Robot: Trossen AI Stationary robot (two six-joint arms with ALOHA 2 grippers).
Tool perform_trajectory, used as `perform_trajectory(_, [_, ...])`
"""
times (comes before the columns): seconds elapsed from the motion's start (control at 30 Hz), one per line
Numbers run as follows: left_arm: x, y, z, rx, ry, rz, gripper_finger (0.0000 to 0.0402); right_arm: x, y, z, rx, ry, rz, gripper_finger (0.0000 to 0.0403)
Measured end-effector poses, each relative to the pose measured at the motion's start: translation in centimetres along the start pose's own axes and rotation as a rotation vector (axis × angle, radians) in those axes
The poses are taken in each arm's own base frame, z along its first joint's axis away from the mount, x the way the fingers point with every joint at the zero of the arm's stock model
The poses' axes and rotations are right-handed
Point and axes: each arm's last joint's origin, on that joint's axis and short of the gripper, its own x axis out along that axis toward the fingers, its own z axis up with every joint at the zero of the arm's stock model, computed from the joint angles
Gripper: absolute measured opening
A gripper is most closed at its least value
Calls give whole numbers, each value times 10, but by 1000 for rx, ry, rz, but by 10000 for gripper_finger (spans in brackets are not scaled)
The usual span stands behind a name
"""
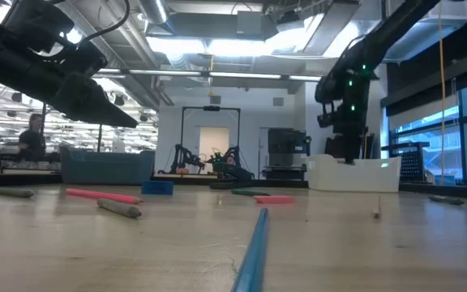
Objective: Sort crayons/erasers/pens/pencils in bins
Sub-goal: Put the red eraser into the white bin
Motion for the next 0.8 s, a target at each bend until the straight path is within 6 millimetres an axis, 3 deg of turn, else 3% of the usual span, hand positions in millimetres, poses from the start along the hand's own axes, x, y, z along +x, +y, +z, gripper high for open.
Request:
perform_trajectory(0.2, [0,0,-1,4,13,2,112,31,3,0,1,39,20,91])
perform_trajectory(0.4, [0,0,-1,2,13,2,112,48,3,2,18,65,36,119])
perform_trajectory(0.63, [0,0,-1,1,13,2,112,47,3,2,24,59,23,171])
perform_trajectory(0.8, [0,0,-1,1,13,2,112,25,4,2,24,17,-33,180])
